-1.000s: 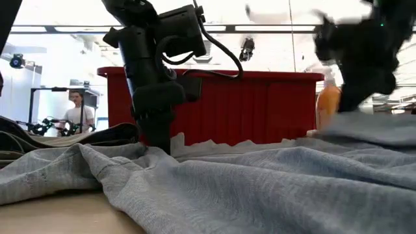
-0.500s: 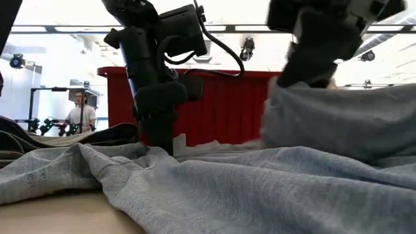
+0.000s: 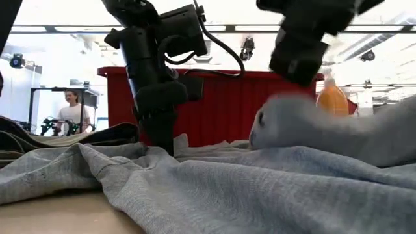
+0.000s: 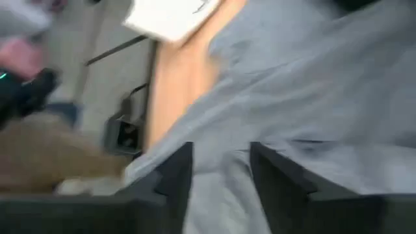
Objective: Fold laundry
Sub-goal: Fold the gray shirt
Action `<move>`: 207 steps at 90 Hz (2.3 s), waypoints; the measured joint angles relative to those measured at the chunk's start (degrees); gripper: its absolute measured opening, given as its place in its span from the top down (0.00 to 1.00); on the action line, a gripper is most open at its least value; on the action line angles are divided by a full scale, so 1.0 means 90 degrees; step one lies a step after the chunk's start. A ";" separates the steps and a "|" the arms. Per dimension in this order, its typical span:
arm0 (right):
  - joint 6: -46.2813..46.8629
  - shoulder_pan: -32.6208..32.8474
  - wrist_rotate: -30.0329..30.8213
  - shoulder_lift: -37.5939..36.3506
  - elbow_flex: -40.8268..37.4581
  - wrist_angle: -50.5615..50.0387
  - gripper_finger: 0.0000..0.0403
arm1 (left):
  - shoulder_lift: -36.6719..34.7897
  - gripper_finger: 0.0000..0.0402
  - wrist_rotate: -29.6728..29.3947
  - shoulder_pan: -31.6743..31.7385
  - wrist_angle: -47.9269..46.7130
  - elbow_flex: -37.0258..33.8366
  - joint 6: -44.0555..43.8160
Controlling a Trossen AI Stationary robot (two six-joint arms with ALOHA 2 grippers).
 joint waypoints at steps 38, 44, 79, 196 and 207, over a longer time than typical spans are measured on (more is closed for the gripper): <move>0.1200 0.0197 0.1190 -0.1258 -0.1729 -0.0879 0.50 | -0.0001 1.00 -0.0032 0.0000 0.0024 -0.0005 0.0125; 0.1201 0.0217 0.1146 -0.1227 -0.1865 -0.0763 0.51 | 0.0000 1.00 -0.0036 0.0000 0.0027 -0.0005 0.0141; 0.0941 0.0391 0.1101 -0.0343 -0.1937 -0.0861 0.43 | -0.0001 1.00 -0.0057 0.0000 0.0091 -0.0007 0.0077; 0.5870 0.0621 0.0711 -0.2574 -0.0890 -0.7801 1.00 | -0.0009 1.00 -0.0106 0.0029 0.0299 0.0002 -0.0124; 0.5916 0.0716 0.0283 -0.2396 -0.0878 -0.7843 1.00 | -0.0060 1.00 -0.0104 0.0068 0.0279 0.0190 -0.0124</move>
